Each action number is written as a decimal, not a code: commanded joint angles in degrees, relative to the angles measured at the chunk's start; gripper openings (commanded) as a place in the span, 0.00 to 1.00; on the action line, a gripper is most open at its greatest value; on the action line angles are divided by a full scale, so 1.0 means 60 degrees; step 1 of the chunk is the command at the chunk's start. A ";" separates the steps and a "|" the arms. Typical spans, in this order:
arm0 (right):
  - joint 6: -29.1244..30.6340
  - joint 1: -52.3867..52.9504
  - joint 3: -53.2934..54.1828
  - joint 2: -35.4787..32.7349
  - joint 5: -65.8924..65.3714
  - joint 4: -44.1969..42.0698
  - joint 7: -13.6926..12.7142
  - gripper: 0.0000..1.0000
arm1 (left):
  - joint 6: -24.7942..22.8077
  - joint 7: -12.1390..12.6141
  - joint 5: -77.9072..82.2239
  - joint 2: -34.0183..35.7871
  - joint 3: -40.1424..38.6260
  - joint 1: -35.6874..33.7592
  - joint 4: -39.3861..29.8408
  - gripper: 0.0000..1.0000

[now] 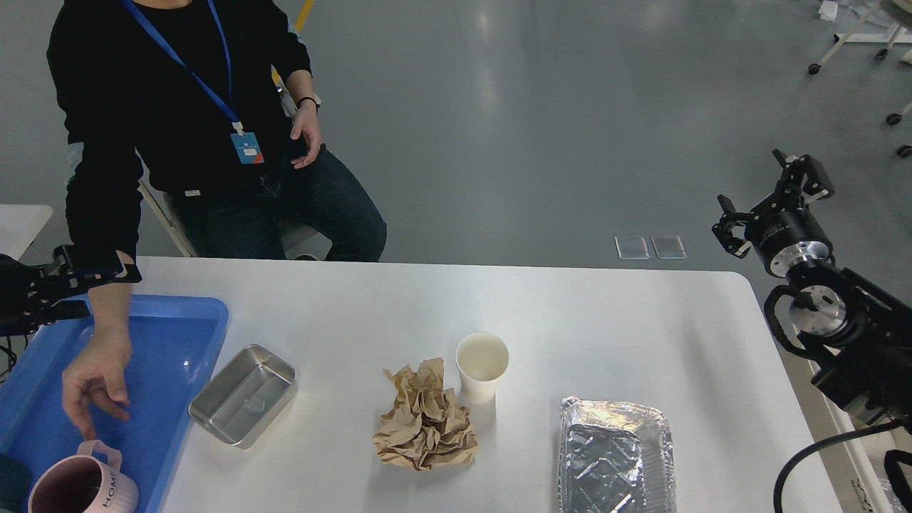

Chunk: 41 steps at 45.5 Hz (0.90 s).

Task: Tidy desktop

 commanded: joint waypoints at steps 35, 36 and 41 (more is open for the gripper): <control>-0.0001 -0.0061 0.0006 0.0028 0.0000 0.0019 0.0014 1.00 | 0.0930 0.0040 -0.0001 -0.2339 -0.0117 0.1398 0.1757 0.97; -0.0001 -0.0061 0.0006 0.0028 0.0000 0.0019 0.0000 1.00 | 0.0988 0.0040 -0.0001 -0.2368 -0.0102 0.1442 0.1771 0.97; -0.0001 -0.0061 0.0006 0.0028 0.0000 0.0019 0.0014 1.00 | 0.1267 0.0040 0.0013 -0.2529 -0.0059 0.1559 0.1917 0.97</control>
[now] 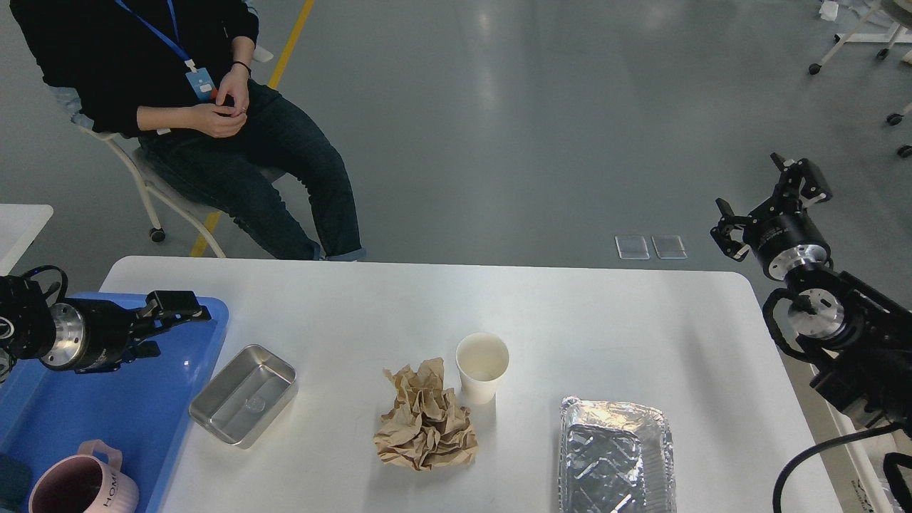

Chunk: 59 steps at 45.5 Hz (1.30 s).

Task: Tidy desktop
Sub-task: 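Reach the left gripper toward the silver metal tin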

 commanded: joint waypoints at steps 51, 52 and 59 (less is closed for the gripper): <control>-0.0015 -0.0175 -0.0001 -0.0015 0.0000 -0.0015 0.0003 1.00 | 0.1133 0.0089 0.0043 -0.2300 0.0119 0.0931 0.1980 0.97; -0.0015 -0.0175 -0.0001 -0.0015 0.0000 -0.0001 0.0018 1.00 | 0.1148 0.0089 0.0043 -0.2344 0.0119 0.0960 0.2024 0.97; -0.0001 -0.0190 -0.0001 -0.0015 0.0000 -0.0001 0.0003 1.00 | 0.1163 0.0089 0.0043 -0.2417 0.0119 0.1034 0.2097 0.97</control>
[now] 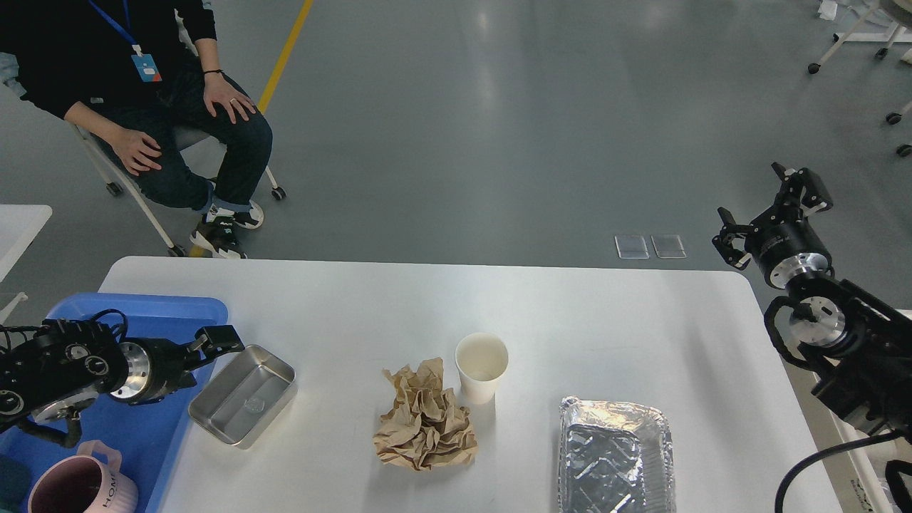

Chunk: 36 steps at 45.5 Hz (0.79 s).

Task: Tidy desktop
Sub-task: 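Reach the left gripper toward the silver metal tin, then close the left gripper on the edge of the silver tin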

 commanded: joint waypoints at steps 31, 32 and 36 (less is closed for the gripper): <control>0.0015 -0.0050 0.0004 -0.0014 0.0015 0.0029 -0.0002 1.00 | 0.0348 0.0045 0.0352 -0.0612 0.0014 0.0341 0.0040 0.97; 0.0015 -0.0050 0.0004 -0.0014 0.0000 0.0029 -0.0002 1.00 | 0.0348 0.0045 0.0352 -0.0626 0.0014 0.0341 0.0054 0.97; 0.0015 -0.0050 0.0004 -0.0014 0.0015 0.0029 0.0012 1.00 | 0.0363 0.0045 0.0352 -0.0714 0.0014 0.0341 0.0040 0.97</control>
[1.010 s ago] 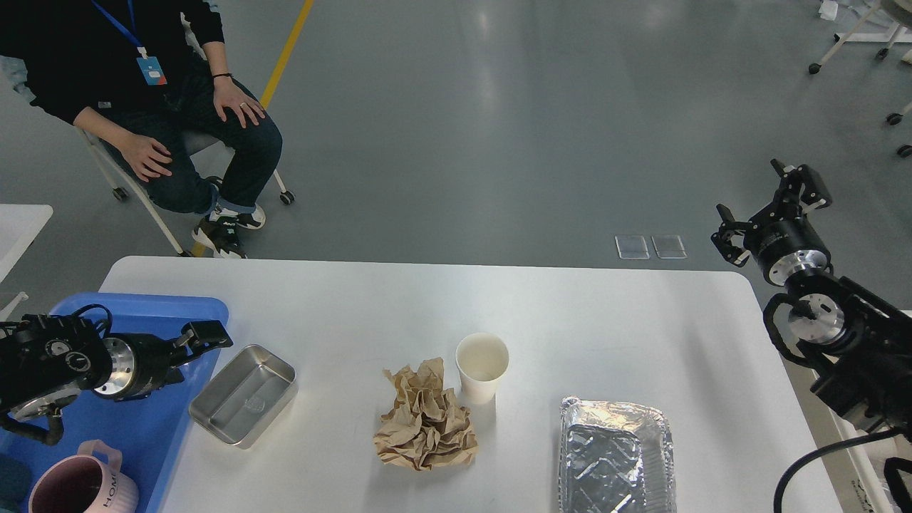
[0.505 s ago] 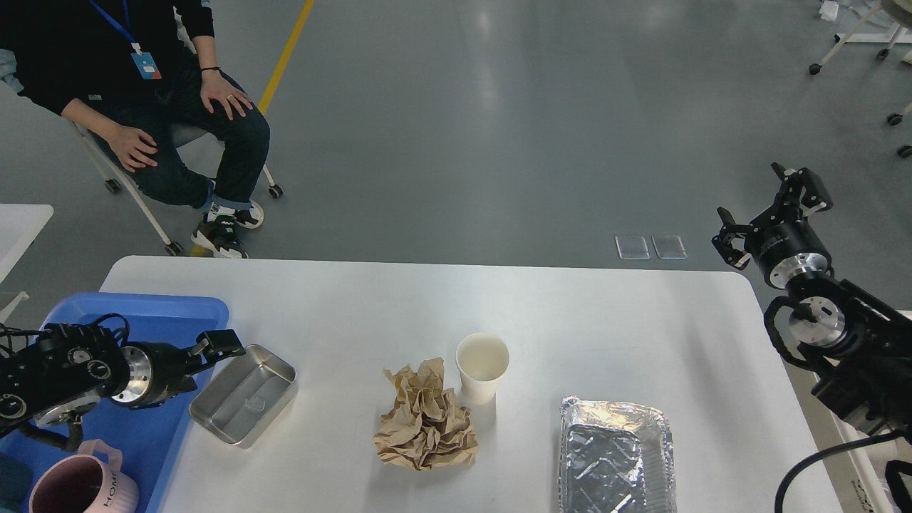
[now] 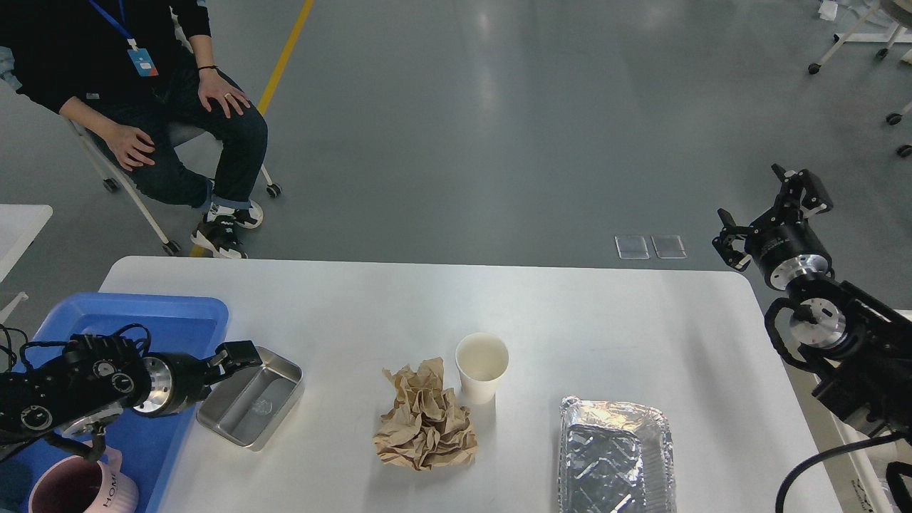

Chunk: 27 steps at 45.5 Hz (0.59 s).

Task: Tidy desktop
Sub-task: 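Close the left gripper on the edge of the silver tin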

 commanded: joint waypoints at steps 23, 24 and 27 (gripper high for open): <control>-0.0001 0.0000 -0.0001 0.0001 -0.0007 -0.0016 -0.0005 1.00 | -0.0186 -0.0024 0.0529 0.0231 0.0005 0.0017 -0.0135 0.86; -0.0001 0.0000 -0.0001 -0.0014 0.0007 -0.0016 -0.0005 1.00 | -0.0186 -0.0024 0.0602 0.0246 0.0005 0.0017 -0.0135 0.86; -0.0001 0.0000 -0.0001 -0.0014 0.0007 -0.0016 -0.0005 1.00 | -0.0201 -0.0024 0.0763 0.0275 0.0005 -0.0012 -0.0135 0.82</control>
